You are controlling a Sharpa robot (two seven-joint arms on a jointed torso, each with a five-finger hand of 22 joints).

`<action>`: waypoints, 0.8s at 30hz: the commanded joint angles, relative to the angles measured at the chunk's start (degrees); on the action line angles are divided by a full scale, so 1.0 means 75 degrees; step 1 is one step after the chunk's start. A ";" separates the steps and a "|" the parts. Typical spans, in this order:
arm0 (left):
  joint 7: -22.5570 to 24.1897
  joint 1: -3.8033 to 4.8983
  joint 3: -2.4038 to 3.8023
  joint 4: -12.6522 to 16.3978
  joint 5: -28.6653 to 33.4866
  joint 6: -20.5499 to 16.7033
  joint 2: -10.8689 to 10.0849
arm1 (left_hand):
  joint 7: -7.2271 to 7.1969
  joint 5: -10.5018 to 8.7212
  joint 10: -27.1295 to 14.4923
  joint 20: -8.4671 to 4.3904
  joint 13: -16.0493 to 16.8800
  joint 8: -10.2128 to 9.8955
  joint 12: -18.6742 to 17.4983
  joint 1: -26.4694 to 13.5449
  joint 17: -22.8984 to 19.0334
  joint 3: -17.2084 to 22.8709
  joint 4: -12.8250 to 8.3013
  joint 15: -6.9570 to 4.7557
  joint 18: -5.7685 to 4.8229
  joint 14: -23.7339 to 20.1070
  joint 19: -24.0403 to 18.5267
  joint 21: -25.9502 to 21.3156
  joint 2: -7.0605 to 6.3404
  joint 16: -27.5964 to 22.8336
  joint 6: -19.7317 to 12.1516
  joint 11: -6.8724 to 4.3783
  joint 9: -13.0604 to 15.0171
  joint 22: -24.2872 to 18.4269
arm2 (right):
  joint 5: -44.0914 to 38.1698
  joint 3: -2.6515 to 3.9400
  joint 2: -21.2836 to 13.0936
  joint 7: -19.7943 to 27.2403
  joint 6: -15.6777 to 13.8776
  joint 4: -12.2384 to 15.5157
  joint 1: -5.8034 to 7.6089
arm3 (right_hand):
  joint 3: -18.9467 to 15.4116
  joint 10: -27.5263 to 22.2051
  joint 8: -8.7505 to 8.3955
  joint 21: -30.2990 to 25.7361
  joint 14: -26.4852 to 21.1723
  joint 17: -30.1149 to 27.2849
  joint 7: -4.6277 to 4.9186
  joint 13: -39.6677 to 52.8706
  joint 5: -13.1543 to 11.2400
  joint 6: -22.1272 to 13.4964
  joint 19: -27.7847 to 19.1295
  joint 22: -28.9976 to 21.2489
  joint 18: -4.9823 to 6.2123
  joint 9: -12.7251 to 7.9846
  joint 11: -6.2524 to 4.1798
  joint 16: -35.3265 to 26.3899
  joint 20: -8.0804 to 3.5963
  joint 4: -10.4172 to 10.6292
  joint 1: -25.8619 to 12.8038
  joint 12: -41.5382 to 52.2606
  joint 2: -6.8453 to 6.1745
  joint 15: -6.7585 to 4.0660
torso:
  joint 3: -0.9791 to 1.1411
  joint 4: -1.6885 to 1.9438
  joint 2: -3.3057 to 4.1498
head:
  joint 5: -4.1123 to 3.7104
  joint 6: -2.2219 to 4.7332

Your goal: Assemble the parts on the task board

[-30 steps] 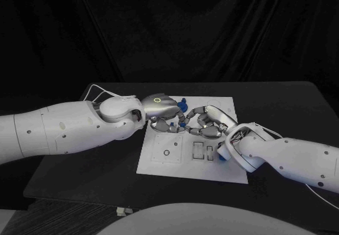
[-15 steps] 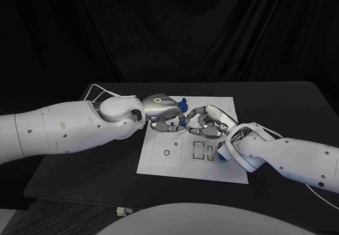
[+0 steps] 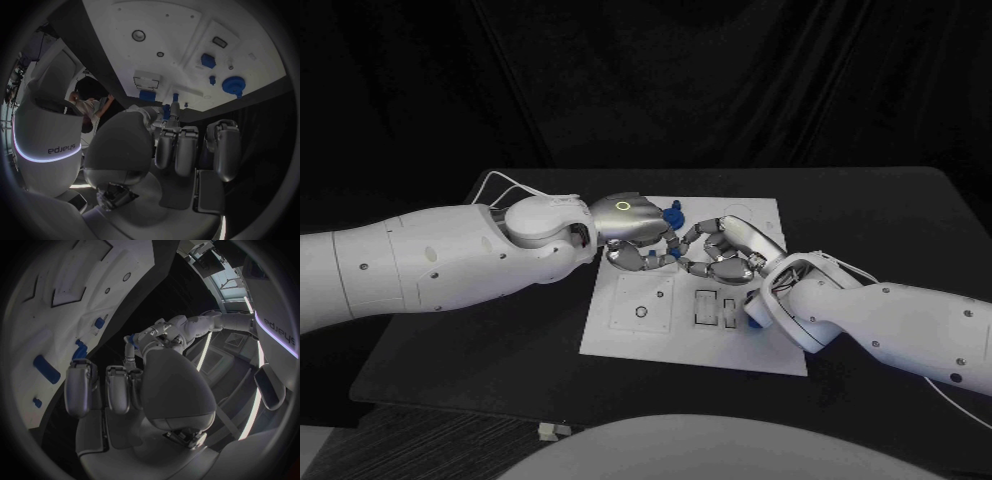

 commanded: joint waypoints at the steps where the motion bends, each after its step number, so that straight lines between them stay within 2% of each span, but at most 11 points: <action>1: 0.0287 0.0017 0.0009 -0.0014 -0.0008 0.0174 0.0032 | -0.0093 0.0013 0.0815 -0.0021 0.1964 -0.0071 0.0139 0.0015 0.2047 0.0802 -0.0093 -0.0039 0.0157 0.0793 -0.0106 -0.0077 0.0061 0.0107 -0.0014 0.0010 0.0146 0.1678 | -0.0049 0.0006 0.0011 -0.0078 0.0048 0.0025 -0.0024 | 0.0403 0.0809 0.0467 -0.0131 0.0566 0.0885 -0.0093 0.1927 0.0067 0.0295 0.0117 0.1654 0.0037 0.0245 0.0030 -0.0055 -0.0047 -0.0040 0.0199 -0.0092 0.0225 -0.0009 | 0.0000 0.0002 0.0001 | -0.0003 -0.0002; 3: 0.0317 0.0017 0.0009 -0.0038 -0.0008 0.0188 0.0036 | -0.0135 0.0176 0.0837 -0.0031 0.1984 0.0041 0.0166 0.0065 0.2047 0.0839 -0.0250 -0.0058 0.0147 0.0793 -0.0071 -0.0032 -0.0016 0.0107 0.0149 -0.0019 0.0245 0.1694 | -0.0049 0.0006 0.0007 -0.0070 0.0043 0.0023 -0.0024 | 0.0407 0.0809 0.0460 -0.0145 0.0564 0.0876 -0.0090 0.1927 -0.0100 0.0292 0.0110 0.1650 0.0040 0.0229 0.0038 -0.0060 -0.0038 -0.0053 0.0170 -0.0092 0.0215 -0.0003 | -0.0001 0.0000 0.0002 | 0.0000 -0.0002; 7: 0.0307 0.0015 0.0009 -0.0080 -0.0008 0.0157 0.0050 | -0.0225 0.0318 0.0838 -0.0067 0.1984 0.0246 0.0166 0.0151 0.2047 0.0843 -0.0460 -0.0104 0.0131 0.0793 -0.0017 0.0036 -0.0089 0.0107 0.0476 -0.0073 0.0404 0.1716 | -0.0049 0.0006 -0.0004 -0.0067 0.0052 0.0021 -0.0024 | 0.0384 0.0809 0.0401 -0.0178 0.0557 0.0841 -0.0105 0.1927 -0.0475 0.0244 0.0096 0.1640 0.0048 0.0161 0.0027 -0.0077 -0.0021 -0.0060 0.0093 -0.0092 0.0225 0.0011 | -0.0004 -0.0003 0.0002 | 0.0014 -0.0002; 9: 0.0267 0.0012 0.0008 -0.0105 -0.0008 0.0102 0.0059 | -0.0250 0.0732 0.0838 -0.0098 0.1984 0.0300 0.0166 0.0168 0.2047 0.0711 -0.0569 -0.0134 0.0123 0.0793 0.0010 0.0070 -0.0167 0.0107 0.0547 -0.0099 0.0479 0.1726 | -0.0049 0.0006 -0.0010 -0.0084 0.0073 0.0020 -0.0024 | 0.0349 0.0809 0.0357 -0.0224 0.0550 0.0816 -0.0127 0.1927 -0.0739 0.0221 0.0073 0.1626 0.0059 0.0108 0.0010 -0.0089 -0.0014 -0.0053 0.0046 -0.0092 0.0245 0.0013 | -0.0002 -0.0005 0.0004 | 0.0014 -0.0002; 11: 0.0226 0.0008 0.0008 -0.0121 -0.0008 0.0055 0.0064 | -0.0276 0.0884 0.0838 -0.0122 0.1984 0.0329 0.0166 0.0210 0.2047 0.0600 -0.0673 -0.0159 0.0113 0.0793 0.0045 0.0111 -0.0187 0.0107 0.0600 -0.0128 0.0529 0.1739 | -0.0049 0.0006 -0.0020 -0.0102 0.0094 0.0018 -0.0024 | 0.0309 0.0809 0.0298 -0.0301 0.0533 0.0748 -0.0143 0.1927 -0.0979 0.0139 0.0032 0.1601 0.0074 0.0057 -0.0019 -0.0121 0.0010 -0.0019 -0.0013 -0.0092 0.0273 0.0054 | 0.0000 -0.0006 0.0004 | 0.0016 -0.0002; 14: 0.0160 0.0003 0.0008 -0.0137 -0.0008 0.0011 0.0061 | -0.0297 0.1157 0.0838 -0.0151 0.1984 0.0324 0.0166 0.0206 0.2047 0.0440 -0.0758 -0.0185 0.0106 0.0793 0.0071 0.0142 -0.0217 0.0107 0.0661 -0.0152 0.0561 0.1748 | -0.0049 0.0006 -0.0041 -0.0117 0.0107 0.0016 -0.0023 | 0.0218 0.0809 0.0202 -0.0387 0.0511 0.0672 -0.0097 0.1927 -0.1324 0.0003 -0.0012 0.1575 0.0093 -0.0034 0.0010 -0.0158 0.0051 0.0065 -0.0141 -0.0092 0.0271 0.0099 | 0.0001 -0.0007 0.0002 | 0.0033 -0.0002; 24: -0.0102 -0.0007 0.0007 -0.0166 -0.0008 -0.0055 -0.0013 | -0.0320 0.1360 0.0838 -0.0181 0.1984 0.0273 0.0166 0.0214 0.2047 0.0251 -0.0872 -0.0216 0.0091 0.0793 0.0120 0.0195 -0.0222 0.0107 0.0738 -0.0181 0.0544 0.1765 | -0.0049 0.0006 -0.0254 -0.0087 -0.0032 0.0049 -0.0020 | 0.0046 0.0809 0.0143 -0.0459 0.0495 0.0626 -0.0008 0.1927 -0.1738 -0.0205 -0.0044 0.1556 0.0107 -0.0136 0.0087 -0.0180 0.0115 0.0155 -0.0268 -0.0092 0.0202 0.0166 | -0.0003 -0.0003 -0.0001 | 0.0064 -0.0002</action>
